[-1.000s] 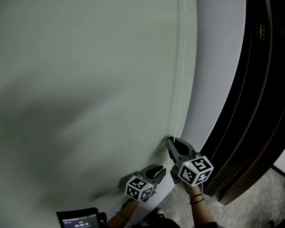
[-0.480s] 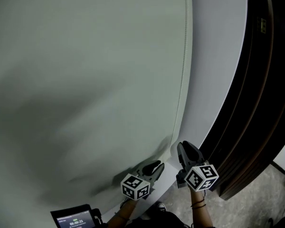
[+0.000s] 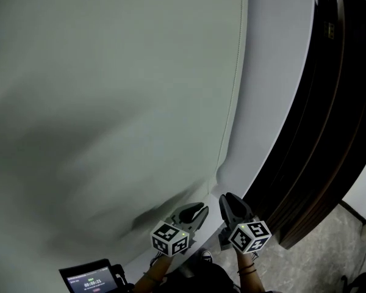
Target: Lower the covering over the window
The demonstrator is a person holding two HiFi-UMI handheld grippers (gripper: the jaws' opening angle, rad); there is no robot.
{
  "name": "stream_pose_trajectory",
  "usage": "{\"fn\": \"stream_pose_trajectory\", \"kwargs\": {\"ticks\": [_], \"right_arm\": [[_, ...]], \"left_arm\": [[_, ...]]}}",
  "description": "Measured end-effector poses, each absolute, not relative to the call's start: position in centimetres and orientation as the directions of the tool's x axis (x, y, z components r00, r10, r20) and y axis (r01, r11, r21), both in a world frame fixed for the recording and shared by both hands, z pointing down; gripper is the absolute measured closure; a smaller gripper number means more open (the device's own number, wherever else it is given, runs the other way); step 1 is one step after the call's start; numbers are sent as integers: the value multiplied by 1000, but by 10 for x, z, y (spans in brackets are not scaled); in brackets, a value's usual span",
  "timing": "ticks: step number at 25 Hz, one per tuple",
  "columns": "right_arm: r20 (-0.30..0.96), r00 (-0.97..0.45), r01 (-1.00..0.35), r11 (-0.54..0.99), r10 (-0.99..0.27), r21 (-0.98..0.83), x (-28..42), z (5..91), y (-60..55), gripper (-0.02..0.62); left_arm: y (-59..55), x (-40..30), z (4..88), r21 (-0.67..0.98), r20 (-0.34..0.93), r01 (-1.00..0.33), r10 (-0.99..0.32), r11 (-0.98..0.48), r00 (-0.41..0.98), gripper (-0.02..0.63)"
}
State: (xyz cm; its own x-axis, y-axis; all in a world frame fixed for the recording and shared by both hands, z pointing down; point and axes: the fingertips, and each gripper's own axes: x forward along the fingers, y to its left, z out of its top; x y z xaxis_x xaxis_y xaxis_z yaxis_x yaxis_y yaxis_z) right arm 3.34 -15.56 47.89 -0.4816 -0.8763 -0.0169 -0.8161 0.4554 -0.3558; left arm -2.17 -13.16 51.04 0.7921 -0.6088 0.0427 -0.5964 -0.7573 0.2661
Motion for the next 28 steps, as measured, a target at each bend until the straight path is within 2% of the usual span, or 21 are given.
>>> {"fn": "stream_pose_trajectory", "kwargs": {"ticks": [13, 28], "right_arm": [[82, -424, -848, 364, -902, -385, -5, 526, -24, 520], [86, -419, -865, 369, -904, -340, 23, 515, 24, 520]], "left_arm": [[-16, -59, 532, 352, 42, -539, -562, -765, 826, 535], [28, -26, 508, 343, -6, -528, -564, -777, 826, 543]]}}
